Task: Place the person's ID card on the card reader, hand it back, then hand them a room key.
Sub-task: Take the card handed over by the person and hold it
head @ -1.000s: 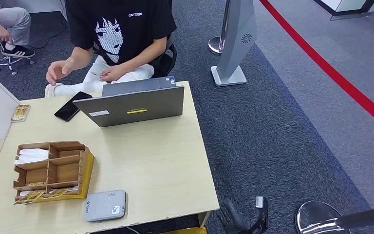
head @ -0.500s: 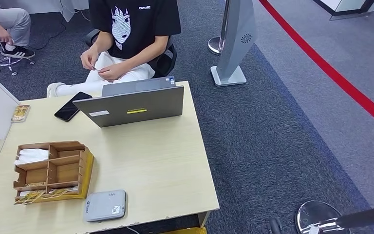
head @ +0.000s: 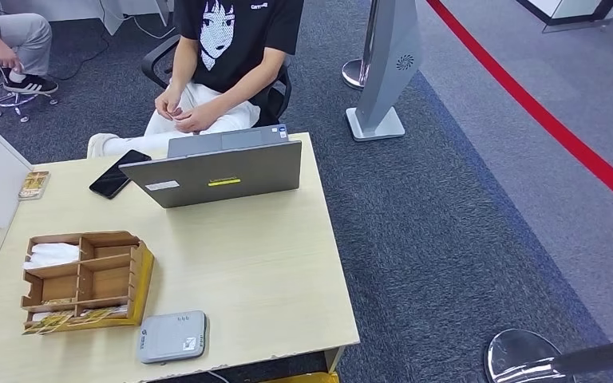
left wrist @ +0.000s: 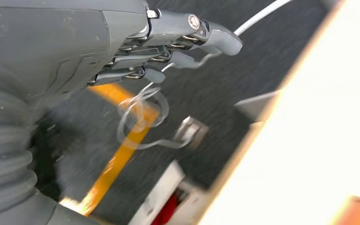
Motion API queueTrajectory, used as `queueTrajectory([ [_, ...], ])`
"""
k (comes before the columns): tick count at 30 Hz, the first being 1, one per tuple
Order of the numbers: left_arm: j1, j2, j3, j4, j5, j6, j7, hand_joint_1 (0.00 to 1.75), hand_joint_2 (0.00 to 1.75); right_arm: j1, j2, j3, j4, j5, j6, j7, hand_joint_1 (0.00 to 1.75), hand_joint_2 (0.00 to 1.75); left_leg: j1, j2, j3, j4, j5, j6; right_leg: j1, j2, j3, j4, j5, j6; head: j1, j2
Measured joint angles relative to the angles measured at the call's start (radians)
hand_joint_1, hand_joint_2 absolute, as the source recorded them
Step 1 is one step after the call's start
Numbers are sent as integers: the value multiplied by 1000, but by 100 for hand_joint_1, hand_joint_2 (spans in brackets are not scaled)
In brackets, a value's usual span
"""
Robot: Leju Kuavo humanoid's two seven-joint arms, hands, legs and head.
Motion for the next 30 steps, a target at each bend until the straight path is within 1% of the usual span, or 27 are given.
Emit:
queueTrajectory([
  [1, 1, 0, 0, -16, -9, 28, -22, 0, 175, 17, 2, 22, -24, -24, -19, -7, 0, 175, 0, 0, 0, 0, 0, 0, 0, 0, 0, 0, 0, 0, 0, 0],
  [3, 12, -1, -9, -73, -9, 117, -43, 0, 175, 48, 3, 68, -66, -61, -51, -21, 0, 175, 1, 1, 0, 0, 0, 0, 1, 1, 1, 0, 0, -1, 0, 0],
  [6, 50, -3, -46, -208, -9, 255, -36, 0, 175, 80, 3, 117, -116, -90, -73, -29, 0, 175, 1, 2, 1, 0, 0, 0, 1, 1, 0, 0, 0, -1, 0, 0],
  [7, 60, -3, -58, -247, -13, 277, -40, 0, 175, 88, 3, 130, -129, -96, -78, -30, 0, 175, 1, 2, 1, 0, 0, 0, 1, 1, 0, 0, 0, -1, 0, 0],
  [9, 75, -4, -75, -316, -28, 289, -66, 0, 175, 105, 3, 157, -158, -107, -90, -33, 0, 175, 1, 2, 1, 0, 0, 0, 0, 1, 0, 0, 0, -1, 0, 0],
  [11, 83, -4, -82, -371, -72, 261, -109, 0, 175, 127, 3, 187, -190, -118, -106, -38, 0, 175, 1, 2, 1, 0, 0, 0, 1, 1, 0, 0, 0, -1, 0, 0],
  [12, 84, -4, -83, -399, -116, 223, -136, 0, 175, 141, 3, 204, -207, -118, -114, -38, 0, 175, 1, 1, 1, 0, 0, 0, 1, 0, 0, 0, 0, -1, 0, 0],
  [15, 83, -3, -83, -487, -292, 43, -204, 0, 175, 189, 3, 267, -260, -97, -123, -26, 0, 175, 1, 0, 1, 0, 0, 0, 1, 0, 0, 0, 0, -1, 0, 0],
  [16, 81, -3, -84, -512, -336, 0, -215, 0, 175, 202, 3, 288, -273, -89, -121, -21, 0, 175, 1, 1, 1, 0, 0, 0, 1, 1, 1, 0, 1, -1, 0, 0],
  [18, 75, -4, -85, -557, -434, -45, -232, 0, 175, 222, 3, 317, -289, -81, -105, -10, 0, 175, 1, 3, 1, 0, 0, -1, 1, 2, 0, 1, 1, -2, -1, 0],
  [21, 45, -4, -107, -631, -743, -105, -255, 0, 175, 236, 3, 334, -298, -69, -54, 15, 0, 175, 1, 2, 1, 0, 1, -1, 1, 1, -1, 1, 1, -3, 0, 0],
  [22, 31, -4, -122, -656, -841, -118, -255, 0, 175, 237, 3, 338, -298, -65, -40, 21, 0, 175, 1, 1, 1, 0, 1, -1, 1, 0, -1, 1, 1, -3, 0, 0],
  [24, 1, -3, -153, -694, -983, -132, -251, 0, 175, 236, 3, 343, -298, -58, -16, 34, 0, 175, 1, 2, 1, 0, 1, -1, 1, 1, -1, 1, 2, -3, 0, 0],
  [26, -42, 9, -190, -716, -1117, -125, -236, 0, 175, 234, 3, 343, -296, -63, 14, 57, 0, 175, 1, 3, 2, 0, 1, 0, 1, 1, -1, 1, 2, -3, 1, 0],
  [28, -97, 45, -241, -722, -1240, -104, -187, 0, 175, 226, 3, 341, -289, -66, 51, 84, 0, 175, 1, 2, 2, 0, 2, 0, 1, 1, -1, 1, 3, -3, 1, 0],
  [30, -155, 96, -294, -717, -1311, -89, -126, 0, 175, 216, 3, 340, -278, -39, 78, 100, 0, 175, 1, 2, 2, 0, 3, -1, 1, 0, -1, 1, 3, -3, 1, 0],
])
